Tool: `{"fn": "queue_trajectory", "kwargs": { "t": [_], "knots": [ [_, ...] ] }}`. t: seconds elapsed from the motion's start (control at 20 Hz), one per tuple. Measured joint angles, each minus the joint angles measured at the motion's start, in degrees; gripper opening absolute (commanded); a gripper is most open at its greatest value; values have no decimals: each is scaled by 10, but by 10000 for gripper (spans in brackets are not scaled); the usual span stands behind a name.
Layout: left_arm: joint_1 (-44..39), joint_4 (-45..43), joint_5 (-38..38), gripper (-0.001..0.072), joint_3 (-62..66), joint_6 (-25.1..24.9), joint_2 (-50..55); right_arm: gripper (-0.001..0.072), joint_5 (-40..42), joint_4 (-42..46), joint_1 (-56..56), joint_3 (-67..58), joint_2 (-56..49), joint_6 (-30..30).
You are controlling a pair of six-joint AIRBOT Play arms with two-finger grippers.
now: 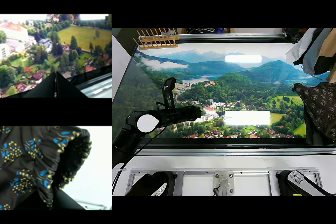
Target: Fold the clothes and pants, and hang the long-sleeved shirts on hangers.
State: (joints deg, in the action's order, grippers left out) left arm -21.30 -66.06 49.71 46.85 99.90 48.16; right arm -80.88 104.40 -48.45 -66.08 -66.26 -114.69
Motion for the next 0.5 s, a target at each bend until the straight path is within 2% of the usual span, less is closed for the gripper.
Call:
{"fn": "queue_trajectory", "kwargs": {
  "t": [0.05, 0.1, 0.15, 0.35, 0.5],
  "knots": [
    [0, 0, 1, 6, 0, 0, 0, 230, -4, 0, 0, 6, 1, 1],
    [0, 0, 2, 6, 0, 0, 0, 556, -10, 0, 0, 10, 2, 8],
    [0, 0, 3, 6, 0, 0, 0, 694, -13, -1, 0, 13, 2, 16],
    [0, -2, 10, 5, 0, 0, 0, 694, -11, -21, 0, 13, 23, 62],
    [0, -4, 11, 6, -1, 0, 0, 694, 35, -74, 2, -6, 71, 102]
  ]
}}
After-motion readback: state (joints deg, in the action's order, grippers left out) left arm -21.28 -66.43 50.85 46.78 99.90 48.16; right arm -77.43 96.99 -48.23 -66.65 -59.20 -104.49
